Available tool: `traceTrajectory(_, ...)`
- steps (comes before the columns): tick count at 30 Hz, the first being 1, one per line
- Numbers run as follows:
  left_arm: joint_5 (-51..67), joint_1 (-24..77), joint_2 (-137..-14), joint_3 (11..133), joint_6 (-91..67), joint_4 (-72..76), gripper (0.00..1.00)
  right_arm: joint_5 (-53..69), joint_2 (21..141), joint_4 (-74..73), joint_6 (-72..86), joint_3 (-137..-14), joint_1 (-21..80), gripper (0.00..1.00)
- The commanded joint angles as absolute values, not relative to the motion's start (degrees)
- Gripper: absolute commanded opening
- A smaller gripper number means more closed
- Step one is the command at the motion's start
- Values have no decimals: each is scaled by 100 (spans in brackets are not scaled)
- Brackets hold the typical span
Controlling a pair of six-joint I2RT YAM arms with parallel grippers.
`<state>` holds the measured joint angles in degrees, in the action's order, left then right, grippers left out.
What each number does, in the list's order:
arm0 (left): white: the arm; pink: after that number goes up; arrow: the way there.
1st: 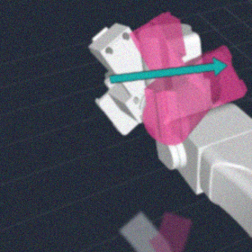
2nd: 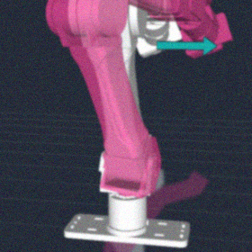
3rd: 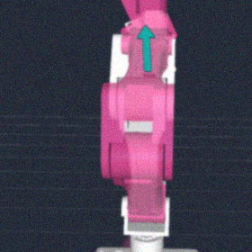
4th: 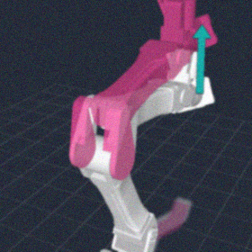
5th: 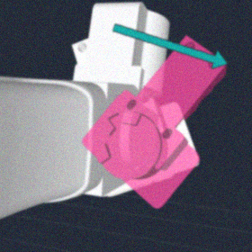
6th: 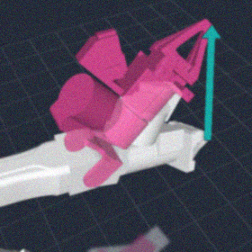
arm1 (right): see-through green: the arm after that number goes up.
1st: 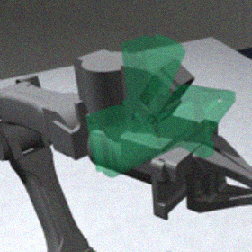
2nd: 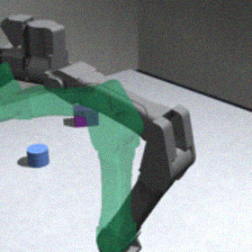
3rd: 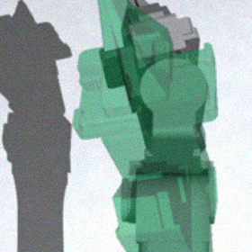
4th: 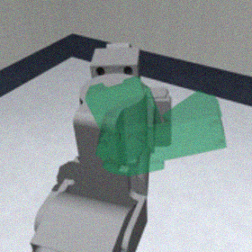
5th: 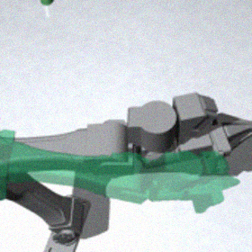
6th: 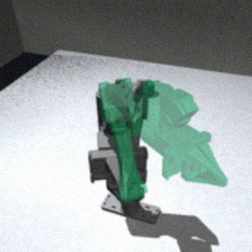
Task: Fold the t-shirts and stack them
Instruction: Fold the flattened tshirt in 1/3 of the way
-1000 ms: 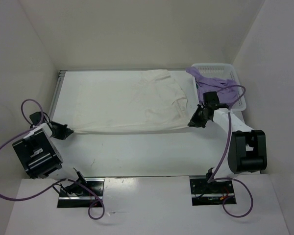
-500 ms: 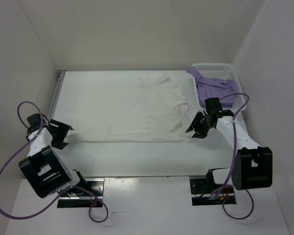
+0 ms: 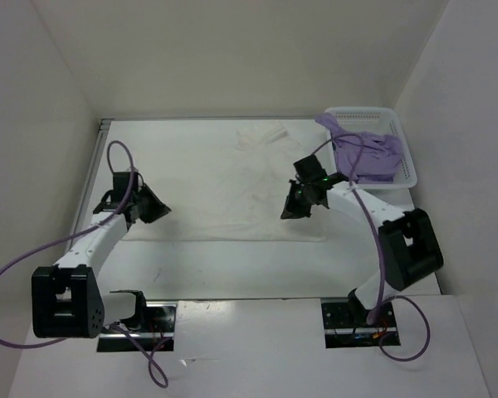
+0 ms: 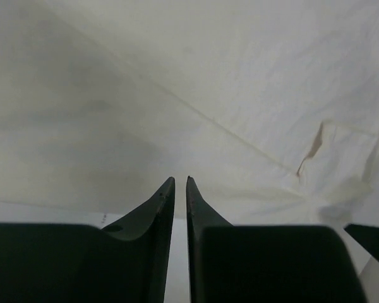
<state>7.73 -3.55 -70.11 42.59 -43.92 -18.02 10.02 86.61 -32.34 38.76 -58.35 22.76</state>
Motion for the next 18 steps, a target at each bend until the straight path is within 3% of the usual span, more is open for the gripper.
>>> traceTrajectory(1,931,253,-7276,3736,-5052,-1328,19,888,9315,-2128,4201,-5950,2873,0)
traceTrajectory(10,1010,413,-8709,3893,-4993,-773,19,326,10221,-1424,4456,-5731,3463,0)
traceTrajectory(18,1713,264,-8246,3315,-4967,-1274,22,185,9906,-1353,4868,-4783,3718,0)
